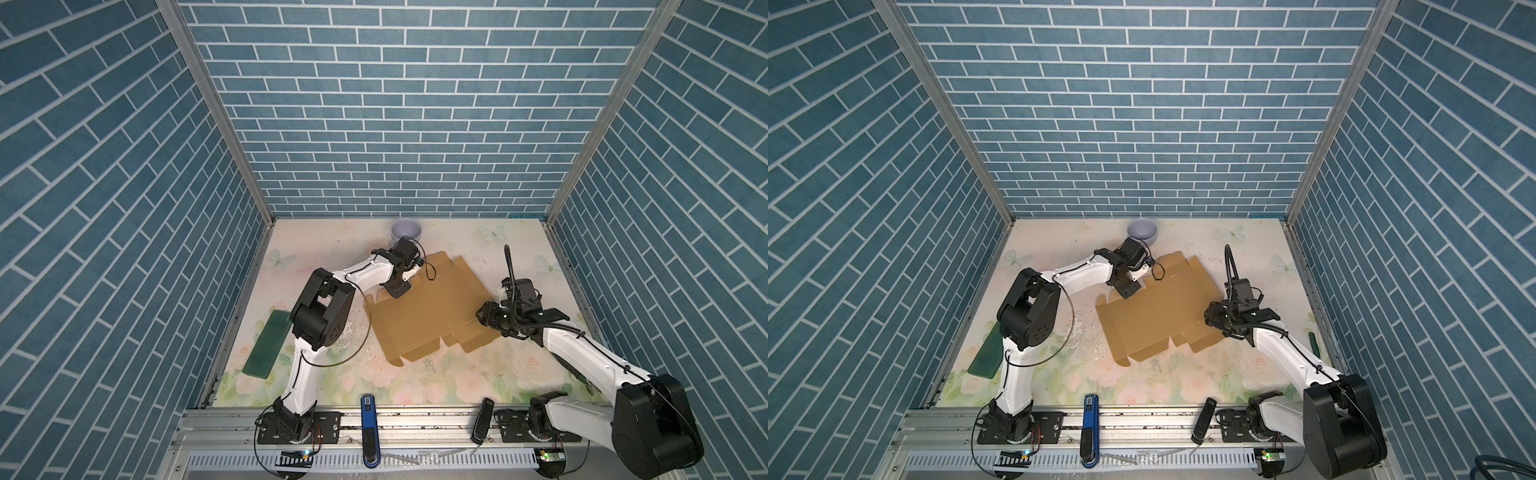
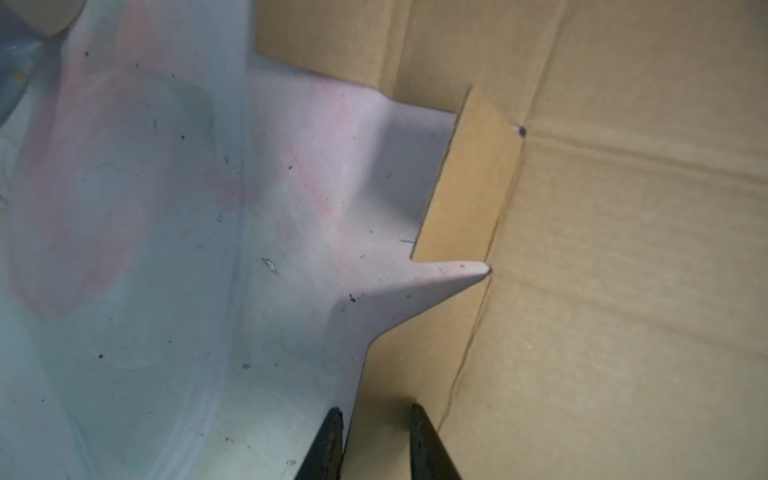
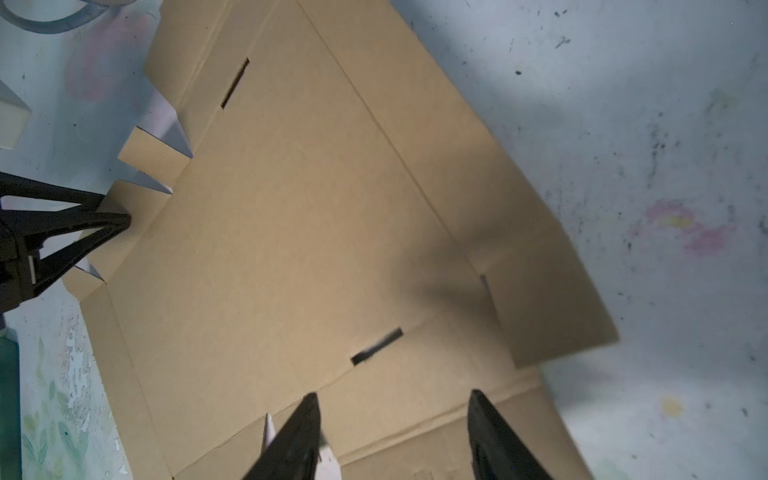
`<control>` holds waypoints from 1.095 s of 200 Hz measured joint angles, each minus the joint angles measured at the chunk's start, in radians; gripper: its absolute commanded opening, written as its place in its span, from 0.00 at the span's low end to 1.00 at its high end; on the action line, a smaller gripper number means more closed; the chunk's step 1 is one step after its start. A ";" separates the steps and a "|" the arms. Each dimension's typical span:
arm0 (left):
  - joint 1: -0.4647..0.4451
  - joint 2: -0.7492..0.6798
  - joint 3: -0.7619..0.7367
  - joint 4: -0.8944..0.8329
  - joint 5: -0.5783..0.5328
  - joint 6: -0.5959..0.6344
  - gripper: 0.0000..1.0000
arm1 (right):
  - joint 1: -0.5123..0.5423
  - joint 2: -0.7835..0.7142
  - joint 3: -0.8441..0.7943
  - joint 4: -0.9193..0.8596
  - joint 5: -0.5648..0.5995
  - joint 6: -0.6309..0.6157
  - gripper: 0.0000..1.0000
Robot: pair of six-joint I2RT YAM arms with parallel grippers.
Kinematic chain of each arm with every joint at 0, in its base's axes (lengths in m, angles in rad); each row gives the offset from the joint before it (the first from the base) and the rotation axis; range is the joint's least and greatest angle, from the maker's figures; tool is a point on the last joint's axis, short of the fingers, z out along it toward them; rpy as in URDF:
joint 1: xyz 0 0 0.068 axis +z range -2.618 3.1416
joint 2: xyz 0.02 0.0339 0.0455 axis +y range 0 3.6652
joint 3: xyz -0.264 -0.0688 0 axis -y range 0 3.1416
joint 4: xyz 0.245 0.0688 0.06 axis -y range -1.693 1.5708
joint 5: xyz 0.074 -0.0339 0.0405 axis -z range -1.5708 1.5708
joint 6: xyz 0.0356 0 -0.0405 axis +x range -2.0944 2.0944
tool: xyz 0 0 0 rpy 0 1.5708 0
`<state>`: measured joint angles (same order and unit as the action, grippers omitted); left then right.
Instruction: Fold the paper box
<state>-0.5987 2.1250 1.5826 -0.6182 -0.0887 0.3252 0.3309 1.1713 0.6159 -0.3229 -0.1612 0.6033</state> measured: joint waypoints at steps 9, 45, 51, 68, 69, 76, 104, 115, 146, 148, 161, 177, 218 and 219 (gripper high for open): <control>0.000 -0.003 -0.002 0.003 -0.001 -0.001 0.23 | 0.000 -0.003 0.000 -0.002 0.002 -0.001 0.57; 0.000 -0.023 -0.018 0.013 -0.002 -0.012 0.16 | 0.000 -0.006 0.001 -0.003 0.010 -0.002 0.57; 0.000 -0.029 -0.025 0.016 0.000 -0.016 0.16 | 0.000 -0.006 0.002 -0.003 0.011 -0.002 0.57; 0.000 -0.046 -0.048 0.029 0.004 -0.024 0.14 | 0.000 -0.006 0.004 -0.004 0.012 -0.002 0.57; 0.000 -0.047 -0.049 0.030 0.004 -0.025 0.14 | 0.000 -0.006 0.004 -0.004 0.012 -0.002 0.57; 0.000 -0.054 -0.060 0.037 0.005 -0.028 0.13 | 0.000 -0.006 0.008 -0.005 0.013 -0.002 0.57; 0.000 -0.077 -0.089 0.059 0.014 -0.047 0.11 | 0.000 -0.006 0.029 -0.006 0.016 -0.002 0.57; 0.000 -0.084 -0.095 0.063 0.022 -0.054 0.10 | 0.000 -0.005 0.040 -0.007 0.018 -0.002 0.57; 0.000 -0.103 -0.122 0.072 0.024 -0.085 0.09 | 0.000 0.003 0.068 -0.007 0.019 -0.007 0.57; 0.000 -0.105 -0.124 0.072 0.024 -0.087 0.09 | 0.000 0.005 0.071 -0.007 0.019 -0.008 0.57; 0.000 -0.118 -0.141 0.074 0.027 -0.100 0.08 | 0.000 0.016 0.082 -0.007 0.019 -0.009 0.56; 0.000 -0.128 -0.152 0.076 0.031 -0.113 0.07 | 0.000 0.032 0.096 -0.007 0.019 -0.009 0.56; -0.003 -0.140 -0.168 0.085 0.046 -0.147 0.06 | 0.000 0.043 0.115 -0.006 0.020 -0.009 0.56; -0.004 -0.141 -0.169 0.086 0.047 -0.147 0.06 | 0.000 0.043 0.116 -0.006 0.020 -0.009 0.56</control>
<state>-0.6025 1.9839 1.4139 -0.5323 -0.0418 0.1780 0.3309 1.2140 0.7315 -0.3294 -0.1413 0.5941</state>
